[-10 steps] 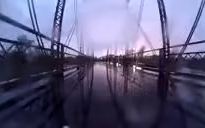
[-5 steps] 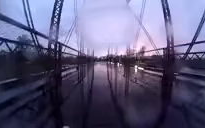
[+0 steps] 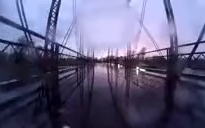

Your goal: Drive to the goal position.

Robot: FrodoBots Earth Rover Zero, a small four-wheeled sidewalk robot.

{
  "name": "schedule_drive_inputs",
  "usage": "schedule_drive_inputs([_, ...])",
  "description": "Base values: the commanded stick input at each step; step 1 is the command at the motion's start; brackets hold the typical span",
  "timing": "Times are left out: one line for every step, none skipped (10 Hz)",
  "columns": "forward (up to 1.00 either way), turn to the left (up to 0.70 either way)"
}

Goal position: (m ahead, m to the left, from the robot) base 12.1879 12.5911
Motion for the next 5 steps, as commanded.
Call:
schedule_drive_inputs([0.70,0.00])
schedule_drive_inputs([0.70,0.00])
schedule_drive_inputs([0.70,0.00])
schedule_drive_inputs([0.70,0.00])
schedule_drive_inputs([0.70,0.00])
